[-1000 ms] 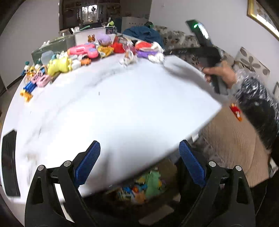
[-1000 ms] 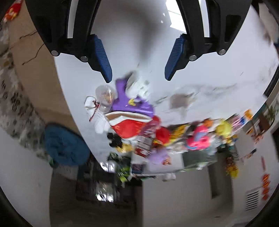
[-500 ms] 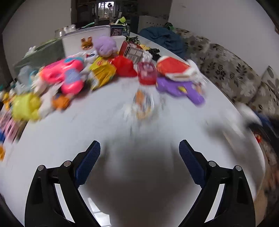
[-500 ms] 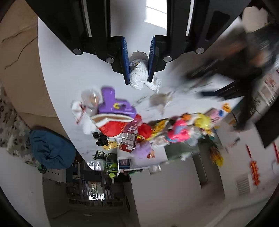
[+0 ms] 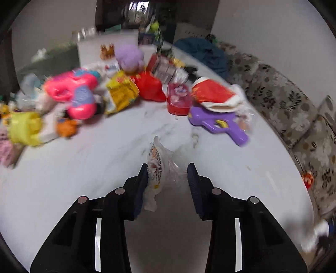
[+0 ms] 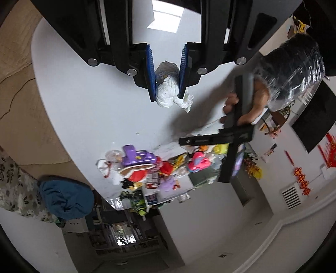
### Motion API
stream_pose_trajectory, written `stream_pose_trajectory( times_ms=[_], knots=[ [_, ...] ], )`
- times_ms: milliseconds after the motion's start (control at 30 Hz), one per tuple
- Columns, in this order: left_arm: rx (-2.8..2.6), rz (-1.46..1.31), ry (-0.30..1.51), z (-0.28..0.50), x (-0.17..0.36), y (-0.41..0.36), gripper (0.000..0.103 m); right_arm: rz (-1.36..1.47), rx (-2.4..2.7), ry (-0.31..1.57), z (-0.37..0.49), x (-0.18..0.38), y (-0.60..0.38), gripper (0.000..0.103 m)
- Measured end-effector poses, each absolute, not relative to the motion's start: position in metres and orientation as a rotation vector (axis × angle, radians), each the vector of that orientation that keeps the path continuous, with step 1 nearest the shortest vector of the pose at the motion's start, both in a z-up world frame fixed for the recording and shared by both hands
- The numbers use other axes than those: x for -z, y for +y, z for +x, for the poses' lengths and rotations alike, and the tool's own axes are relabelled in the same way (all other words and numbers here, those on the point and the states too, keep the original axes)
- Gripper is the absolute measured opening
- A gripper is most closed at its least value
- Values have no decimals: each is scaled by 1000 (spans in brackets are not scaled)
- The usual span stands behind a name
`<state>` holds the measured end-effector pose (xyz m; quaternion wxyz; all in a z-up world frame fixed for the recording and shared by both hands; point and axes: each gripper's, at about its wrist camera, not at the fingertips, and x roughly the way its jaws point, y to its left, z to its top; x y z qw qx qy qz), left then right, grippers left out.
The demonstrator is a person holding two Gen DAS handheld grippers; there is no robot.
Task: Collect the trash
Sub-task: 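Lower both tools into the cardboard box and release the wrapper and paper ball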
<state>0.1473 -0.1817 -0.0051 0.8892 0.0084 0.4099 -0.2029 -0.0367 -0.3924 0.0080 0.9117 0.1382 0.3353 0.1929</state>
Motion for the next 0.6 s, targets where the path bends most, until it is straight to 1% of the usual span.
stream_pose_trajectory(
  times_ms=[167,233,300,367,467,533,567,600],
  knots=[
    [539,61,734,34,-35,-139,38,261,-518,687,-71,-21,-355,21],
    [567,117,702,-20,-40,-119,38,244,-567,699,-88,-22,-340,21],
    [591,149,720,-65,-35,-102,38,237,-635,737,-110,-19,-322,21],
    [611,163,761,-101,-21,-85,38,222,-704,799,-134,-10,-304,21],
    [632,219,844,-147,20,-63,38,176,-749,904,-155,17,-280,21],
    [638,241,904,-155,48,-57,39,140,-753,998,-161,50,-261,23],
    [646,249,966,-156,70,-54,39,128,-752,1032,-160,63,-254,24],
    [653,255,1003,-158,84,-53,46,116,-757,1066,-159,78,-247,25]
  ],
)
